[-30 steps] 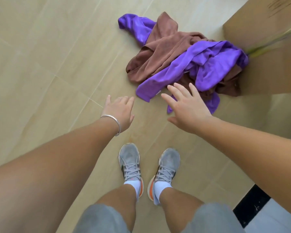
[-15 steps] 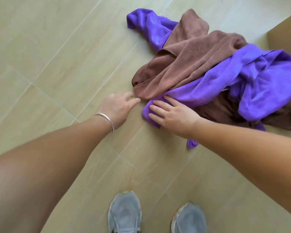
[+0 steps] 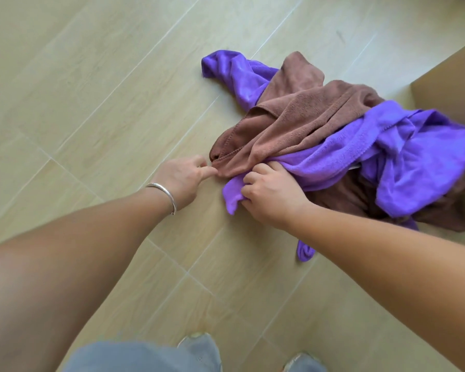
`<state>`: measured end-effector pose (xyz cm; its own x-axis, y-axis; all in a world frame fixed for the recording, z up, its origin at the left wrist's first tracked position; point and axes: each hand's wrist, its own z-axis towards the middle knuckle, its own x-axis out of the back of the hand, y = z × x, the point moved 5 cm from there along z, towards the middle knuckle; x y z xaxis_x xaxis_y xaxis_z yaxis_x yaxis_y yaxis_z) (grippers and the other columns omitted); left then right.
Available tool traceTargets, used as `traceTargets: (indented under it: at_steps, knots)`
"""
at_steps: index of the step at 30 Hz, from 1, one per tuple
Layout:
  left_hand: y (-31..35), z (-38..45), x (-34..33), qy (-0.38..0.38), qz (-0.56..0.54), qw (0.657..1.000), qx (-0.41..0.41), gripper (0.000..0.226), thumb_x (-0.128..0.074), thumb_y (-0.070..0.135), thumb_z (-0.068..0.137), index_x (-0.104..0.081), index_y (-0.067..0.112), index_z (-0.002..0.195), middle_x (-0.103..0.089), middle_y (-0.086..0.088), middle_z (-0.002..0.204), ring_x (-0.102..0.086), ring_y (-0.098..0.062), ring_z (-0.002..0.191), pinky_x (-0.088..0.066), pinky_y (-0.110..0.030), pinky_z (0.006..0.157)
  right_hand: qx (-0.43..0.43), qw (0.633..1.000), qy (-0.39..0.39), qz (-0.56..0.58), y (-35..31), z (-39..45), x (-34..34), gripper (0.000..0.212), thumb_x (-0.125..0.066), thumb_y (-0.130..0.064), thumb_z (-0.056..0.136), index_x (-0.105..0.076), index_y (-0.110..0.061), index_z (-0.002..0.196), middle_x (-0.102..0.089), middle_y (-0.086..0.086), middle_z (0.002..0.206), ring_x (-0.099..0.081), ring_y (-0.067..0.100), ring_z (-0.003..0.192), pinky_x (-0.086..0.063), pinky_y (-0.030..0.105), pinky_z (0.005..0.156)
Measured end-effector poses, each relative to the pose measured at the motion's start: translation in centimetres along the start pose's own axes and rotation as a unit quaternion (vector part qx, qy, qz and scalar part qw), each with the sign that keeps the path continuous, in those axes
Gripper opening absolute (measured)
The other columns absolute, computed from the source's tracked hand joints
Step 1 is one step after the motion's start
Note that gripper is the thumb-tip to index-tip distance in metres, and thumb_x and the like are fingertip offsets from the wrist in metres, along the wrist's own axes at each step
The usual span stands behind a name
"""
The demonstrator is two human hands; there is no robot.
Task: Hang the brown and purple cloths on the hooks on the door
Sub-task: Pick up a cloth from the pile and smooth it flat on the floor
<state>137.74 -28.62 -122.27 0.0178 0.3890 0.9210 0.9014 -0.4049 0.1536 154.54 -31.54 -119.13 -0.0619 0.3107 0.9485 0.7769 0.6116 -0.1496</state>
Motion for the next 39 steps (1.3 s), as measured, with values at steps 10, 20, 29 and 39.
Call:
traceTargets:
  at_steps: [10,20,29,39]
  knots:
    - [3.5,-8.8,12.5,-0.057,-0.093,0.974,0.200,0.049,-0.041,0.041,0.093,-0.037,0.036,0.141,-0.049,0.004,0.133,-0.057,-0.024,0.111,-0.045,-0.033,0.076,-0.120,0.977,0.103,0.143,-0.3,-4.6,20.8,0.032,-0.047,-0.027,0.091,-0.075,-0.011,0.086,-0.072,0.000,0.099,-0.061,0.024,0.099,-0.045,0.039,0.081]
    - [4.3,-16.3,35.8,0.072,-0.297,0.919,0.248,0.075,-0.062,0.060,0.075,-0.031,0.039,0.140,-0.043,0.004,0.134,-0.045,-0.019,0.123,-0.045,-0.036,0.088,-0.070,0.972,0.165,0.152,-4.5,-5.4,47.9,0.025,-0.052,-0.027,0.096,-0.075,-0.019,0.098,-0.069,-0.003,0.112,-0.059,0.022,0.110,-0.038,0.034,0.096]
    - [-4.8,-19.0,52.6,0.168,-0.330,0.912,0.177,0.060,-0.076,0.036,0.077,-0.053,0.039,0.132,-0.036,0.003,0.144,-0.035,-0.016,0.133,-0.036,-0.037,0.106,0.085,0.970,0.195,0.120,-10.9,-3.3,66.9,0.028,-0.049,-0.027,0.092,-0.074,-0.018,0.101,-0.070,-0.001,0.107,-0.062,0.024,0.102,-0.036,0.028,0.090]
    - [-11.7,-26.6,57.9,0.238,-0.266,0.905,0.232,0.024,-0.053,0.027,0.092,-0.070,0.035,0.107,-0.049,0.000,0.137,-0.044,-0.022,0.125,-0.039,-0.036,0.097,0.182,0.946,0.214,0.159,-19.1,-1.0,74.0,0.025,-0.054,-0.014,0.089,-0.074,-0.017,0.104,-0.068,0.000,0.108,-0.061,0.023,0.100,-0.046,0.040,0.090]
